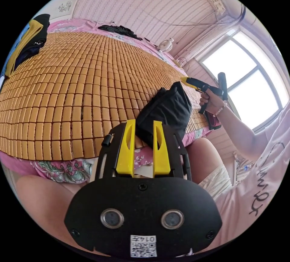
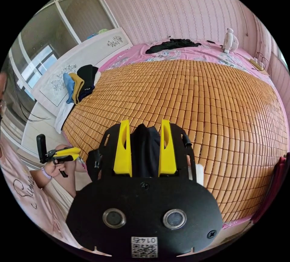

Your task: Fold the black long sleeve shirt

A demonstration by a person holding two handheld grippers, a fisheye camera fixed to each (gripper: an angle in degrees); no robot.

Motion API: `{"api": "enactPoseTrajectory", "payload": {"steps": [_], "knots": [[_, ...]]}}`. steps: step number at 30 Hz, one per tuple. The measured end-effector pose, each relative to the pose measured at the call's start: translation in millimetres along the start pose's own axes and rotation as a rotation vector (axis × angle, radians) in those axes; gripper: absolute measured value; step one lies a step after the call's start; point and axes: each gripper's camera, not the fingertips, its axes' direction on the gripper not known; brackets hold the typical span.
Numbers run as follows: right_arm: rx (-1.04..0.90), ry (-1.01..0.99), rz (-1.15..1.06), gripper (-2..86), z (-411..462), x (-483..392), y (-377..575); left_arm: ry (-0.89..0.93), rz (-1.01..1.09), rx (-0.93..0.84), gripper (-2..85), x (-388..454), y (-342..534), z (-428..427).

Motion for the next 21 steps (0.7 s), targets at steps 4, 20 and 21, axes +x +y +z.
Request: {"api": "enactPoseTrajectory", "payload": {"steps": [4, 20, 21], "knots": [[-0.165, 0.041, -0.074, 12.9, 19.1, 2.9, -17.3, -0.044, 0.068, -0.057, 10.9, 11.0, -12.6, 23.9], [-0.359, 0.019, -0.204, 12.9, 66.9, 11.7, -63.8, -0.030, 0.021, -0.065, 9.2, 9.3, -23.4, 51.4], [-0.347, 0.007, -0.221, 10.4, 61.3, 10.2, -60.3, -0.016, 0.015, -0.060, 9.3, 9.4, -24.0, 51.8]]}}
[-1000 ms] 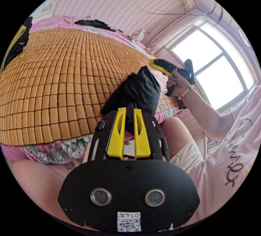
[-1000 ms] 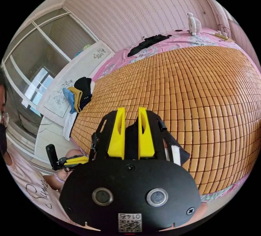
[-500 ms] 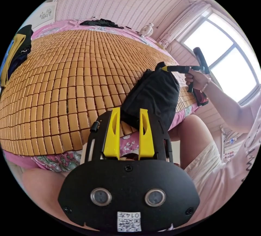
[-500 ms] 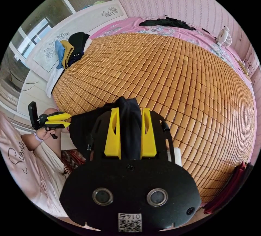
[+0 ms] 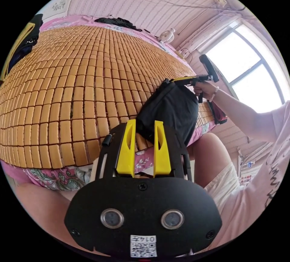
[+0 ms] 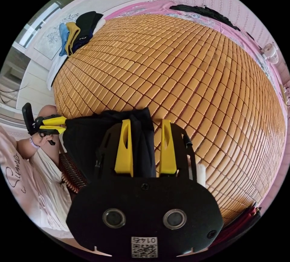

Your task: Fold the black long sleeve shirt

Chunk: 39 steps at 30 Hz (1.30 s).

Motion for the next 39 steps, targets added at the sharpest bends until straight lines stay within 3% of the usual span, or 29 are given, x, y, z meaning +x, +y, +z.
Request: {"api": "enactPoseTrajectory", "payload": {"steps": [1, 8, 11, 20, 28, 35, 38, 39], "knots": [[0.009, -0.078, -0.047, 6.5, -2.9, -5.3, 5.1, 0.018, -0.012, -0.018, 8.9, 0.5, -1.7, 4.1], [0.045, 0.051, -0.071, 3.1, -30.3, -32.0, 39.4, -0.017, 0.034, -0.075, 0.5, 22.9, -17.1, 19.1], [0.174, -0.002, 0.003, 2.4, -75.4, -35.7, 82.5, -0.099, 0.123, -0.041, -0.7, 51.5, -20.2, -1.4], [0.548, 0.028, 0.174, 1.6, -212.0, -87.8, 287.3, -0.011, 0.467, 0.090, -1.0, 176.6, -8.2, -92.8], [0.760, 0.209, 0.287, 1.8, -366.4, -87.4, 451.8, 0.173, 0.766, 0.118, -1.0, 294.4, -58.3, -83.4], [0.593, 0.455, 0.378, 2.4, -515.1, -15.3, 512.2, 0.547, 0.833, 0.082, -1.0, 430.7, -167.2, 19.4], [0.445, 0.453, 0.548, 3.5, -564.2, 83.1, 503.7, 0.648, 0.666, -0.012, -0.9, 481.9, -232.2, 98.3], [0.477, 0.479, 0.727, 4.2, -575.6, 130.9, 503.6, 0.681, 0.600, -0.043, -0.9, 486.6, -245.6, 117.7]]}}
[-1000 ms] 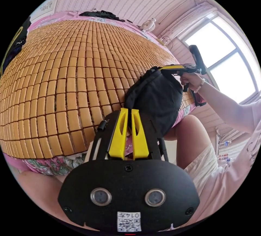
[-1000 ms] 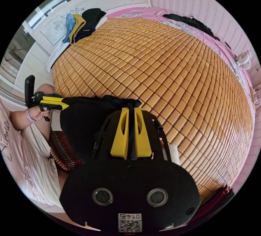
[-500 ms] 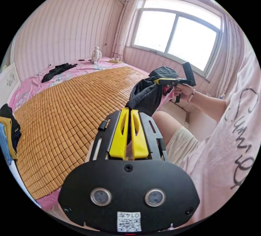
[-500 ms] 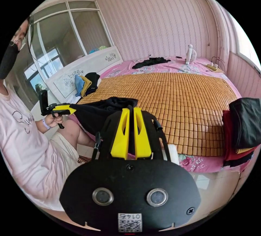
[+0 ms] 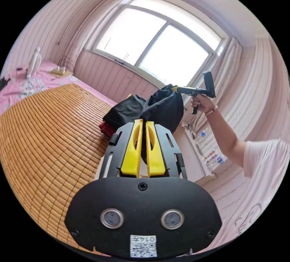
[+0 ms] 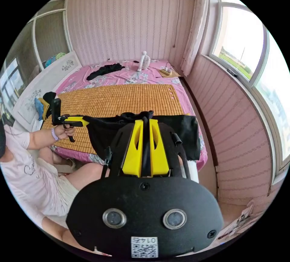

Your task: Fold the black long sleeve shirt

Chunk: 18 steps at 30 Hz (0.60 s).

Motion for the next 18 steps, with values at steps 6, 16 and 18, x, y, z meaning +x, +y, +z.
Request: {"api": "enactPoseTrajectory", "payload": {"steps": [6, 16, 18], "knots": [[0.148, 0.103, 0.248, 6.6, 46.0, 26.0, 25.7, -0.046, -0.353, -0.040, -0.9, -107.1, 7.2, 29.6], [0.020, 0.129, -0.038, 6.5, 30.7, -187.3, 293.6, -0.575, -0.212, -0.107, -1.0, 7.3, 235.6, -281.4], [-0.042, 0.090, -0.087, 6.5, 34.4, -232.1, 308.9, -0.712, -0.275, -0.043, -0.9, 40.4, 278.8, -341.8]]}}
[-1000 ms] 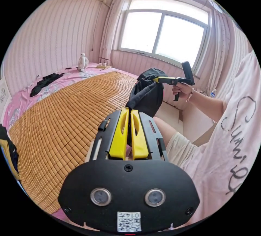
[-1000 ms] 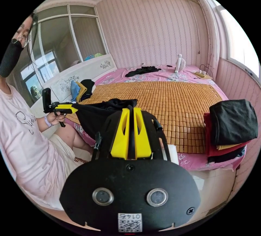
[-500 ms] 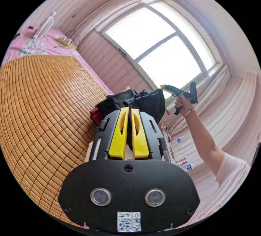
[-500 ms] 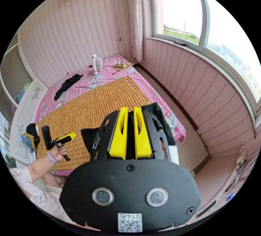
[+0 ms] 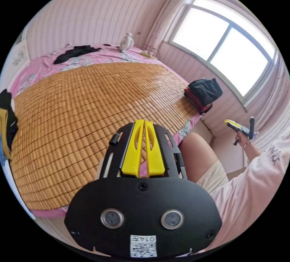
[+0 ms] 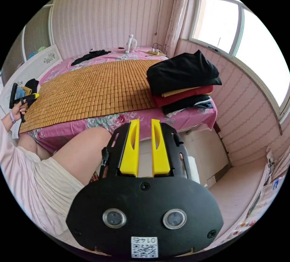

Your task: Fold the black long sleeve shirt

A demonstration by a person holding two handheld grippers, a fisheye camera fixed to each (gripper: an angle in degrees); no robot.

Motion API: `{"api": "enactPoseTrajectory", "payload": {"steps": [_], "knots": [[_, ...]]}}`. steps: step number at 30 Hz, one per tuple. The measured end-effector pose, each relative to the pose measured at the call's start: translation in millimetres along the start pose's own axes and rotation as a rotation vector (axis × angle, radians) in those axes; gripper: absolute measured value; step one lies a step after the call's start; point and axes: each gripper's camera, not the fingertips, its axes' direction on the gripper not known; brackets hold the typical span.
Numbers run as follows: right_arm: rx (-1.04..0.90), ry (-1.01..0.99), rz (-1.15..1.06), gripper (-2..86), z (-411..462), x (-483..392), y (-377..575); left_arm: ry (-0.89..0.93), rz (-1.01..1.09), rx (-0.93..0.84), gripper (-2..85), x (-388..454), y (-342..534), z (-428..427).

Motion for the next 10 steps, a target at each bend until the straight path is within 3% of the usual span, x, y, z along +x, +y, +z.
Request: {"api": "enactPoseTrajectory", "payload": {"steps": [5, 10], "knots": [[0.025, -0.176, -0.209, 6.6, 1.4, -127.0, -38.9, -0.287, -0.200, 0.244, -0.4, -54.3, 124.0, -162.1], [0.174, -0.339, -0.696, 7.7, -1.8, -305.3, -141.7, -0.498, -0.374, 0.369, 0.7, -93.6, 235.1, -268.6]]}}
